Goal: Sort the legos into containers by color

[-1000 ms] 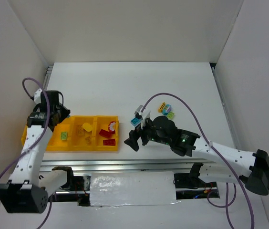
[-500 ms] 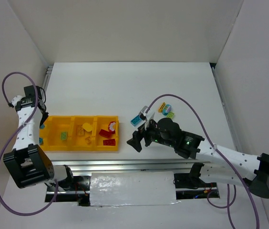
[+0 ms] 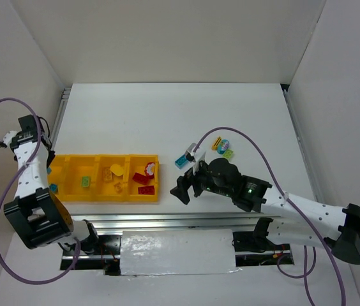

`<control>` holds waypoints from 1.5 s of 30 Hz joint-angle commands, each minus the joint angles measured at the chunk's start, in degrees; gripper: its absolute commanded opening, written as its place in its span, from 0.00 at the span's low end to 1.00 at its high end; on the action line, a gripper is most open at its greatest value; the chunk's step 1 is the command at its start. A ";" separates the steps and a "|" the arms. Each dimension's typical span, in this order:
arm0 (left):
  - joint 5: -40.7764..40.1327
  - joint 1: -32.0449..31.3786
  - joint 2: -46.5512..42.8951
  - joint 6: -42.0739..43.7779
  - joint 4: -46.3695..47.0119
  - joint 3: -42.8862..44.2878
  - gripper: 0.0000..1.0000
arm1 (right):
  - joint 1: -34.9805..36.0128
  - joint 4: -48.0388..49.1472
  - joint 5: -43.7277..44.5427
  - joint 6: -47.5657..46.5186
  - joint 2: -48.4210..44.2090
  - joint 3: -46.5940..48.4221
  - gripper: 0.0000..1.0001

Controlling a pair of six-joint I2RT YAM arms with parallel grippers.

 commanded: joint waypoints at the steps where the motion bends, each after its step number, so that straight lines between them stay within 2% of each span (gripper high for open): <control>1: 5.34 3.51 1.41 2.51 3.39 -0.64 0.35 | -0.14 0.15 -0.78 0.69 1.55 0.93 1.00; 2: 6.15 4.82 1.93 2.77 3.49 -0.74 0.41 | -0.05 0.06 -0.87 0.69 1.82 1.02 1.00; 3: 6.68 5.44 2.63 2.78 3.40 -0.65 0.56 | -0.14 0.06 -1.14 0.77 1.99 1.02 1.00; 5: 8.26 6.50 3.08 3.04 3.84 -0.47 0.67 | -0.05 0.06 -1.40 0.95 2.35 1.11 1.00; 6: 8.70 6.68 3.08 3.13 3.93 -0.47 0.88 | -0.05 0.15 -1.66 1.12 2.43 1.02 1.00; 7: 9.23 6.68 3.17 3.21 4.10 -0.56 0.99 | -0.05 0.24 -1.75 1.47 2.35 0.93 1.00; 11: 12.40 6.68 2.47 4.80 5.42 -1.18 1.00 | -0.05 0.77 -0.97 3.32 2.17 0.49 1.00; 15: 14.94 5.80 -1.83 6.20 7.43 -3.02 1.00 | -0.05 1.12 7.36 11.47 4.10 1.28 1.00; 16: 15.38 5.02 -3.23 6.81 7.88 -3.54 0.99 | -0.05 -1.75 14.61 17.24 6.80 3.63 1.00; 18: 15.30 0.63 -7.02 7.78 8.67 -4.60 1.00 | -0.05 -6.42 20.89 22.46 10.41 6.98 1.00; 19: 14.78 -3.65 -8.33 8.13 8.85 -4.69 1.00 | -0.05 -10.70 25.45 26.49 13.83 10.13 1.00; 22: 10.74 -11.40 -13.17 8.58 8.59 -4.69 1.00 | -0.40 -16.79 30.31 32.65 20.00 15.67 1.00; 23: 10.55 -15.69 -15.79 9.10 8.58 -5.13 1.00 | -0.75 -18.29 31.63 33.72 21.58 17.17 1.00; 25: 11.42 -18.88 -18.62 9.89 8.94 -6.53 0.99 | -2.15 -23.12 32.52 37.66 26.85 22.25 1.00; 29: 19.33 -23.28 -26.60 13.05 13.06 -12.76 1.00 | -4.35 -30.34 34.46 43.75 36.60 30.36 1.00; 32: 17.94 -29.95 -29.35 13.50 12.98 -12.60 1.00 | -6.37 -33.24 34.72 48.40 44.42 34.76 1.00; 33: 17.24 -32.50 -29.79 13.50 12.89 -12.60 1.00 | -7.86 -32.90 34.11 50.15 45.49 35.64 1.00; 36: 15.48 -34.80 -30.93 13.41 12.37 -12.43 1.00 | -10.41 -28.60 31.48 51.40 47.52 34.51 1.00; 42: 18.28 -35.60 -31.11 14.55 13.42 -12.78 1.00 | -13.58 -26.04 29.02 51.05 53.58 36.61 0.95; 45: 20.57 -35.77 -30.24 15.17 13.86 -12.87 1.00 | -14.11 -25.43 28.57 50.26 56.04 37.32 0.88</control>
